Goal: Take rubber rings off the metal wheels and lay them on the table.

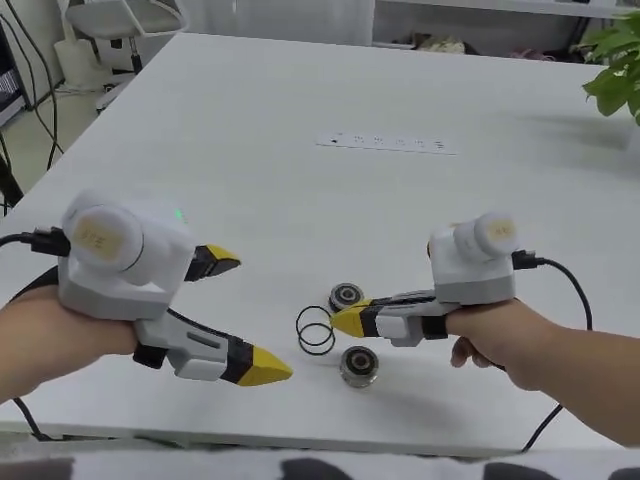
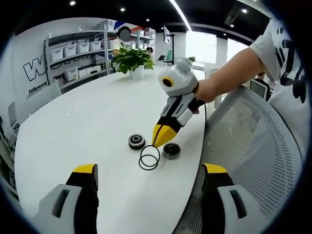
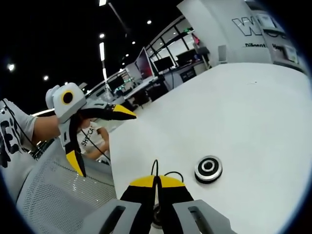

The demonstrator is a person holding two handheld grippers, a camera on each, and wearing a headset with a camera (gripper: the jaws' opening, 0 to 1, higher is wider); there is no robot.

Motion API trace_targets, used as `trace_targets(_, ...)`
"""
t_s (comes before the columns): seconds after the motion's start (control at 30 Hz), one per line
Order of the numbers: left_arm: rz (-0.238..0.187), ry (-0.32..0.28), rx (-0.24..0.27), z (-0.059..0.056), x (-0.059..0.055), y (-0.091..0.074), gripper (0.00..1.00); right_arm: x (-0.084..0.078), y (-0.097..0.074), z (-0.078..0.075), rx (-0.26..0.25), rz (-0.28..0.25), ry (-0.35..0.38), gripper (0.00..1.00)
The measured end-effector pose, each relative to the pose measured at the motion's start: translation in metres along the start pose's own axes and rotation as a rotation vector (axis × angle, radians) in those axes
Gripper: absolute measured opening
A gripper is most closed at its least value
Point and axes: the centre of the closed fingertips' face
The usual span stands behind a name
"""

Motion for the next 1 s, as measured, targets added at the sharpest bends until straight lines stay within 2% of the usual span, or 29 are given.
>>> trace_targets(0.3,0.003,-0.007,0.006,0.000,-0.002,-0.001,0.92,-0.009,0.002,-0.013,-0.038,0.020,0.041,0.00)
trace_targets(0.57,0.006,-0.011,0.003,-0.001,-0.004,-0.001,0.95,-0.013,0.003,-0.016,-0.053,0.024,0.075,0.00)
trace_targets(1.0,0.012,-0.017,0.001,-0.001,-0.006,-0.002,0.98,-0.015,0.006,-0.021,-0.085,0.034,0.059,0.00)
Point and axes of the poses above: the centre of the closed fingertips' face, and the gripper's own axes: y roughly forward along the fingers, z roughly to its left, x roughly out of its top, and after that the axes turned 13 degrees about -z, right-handed
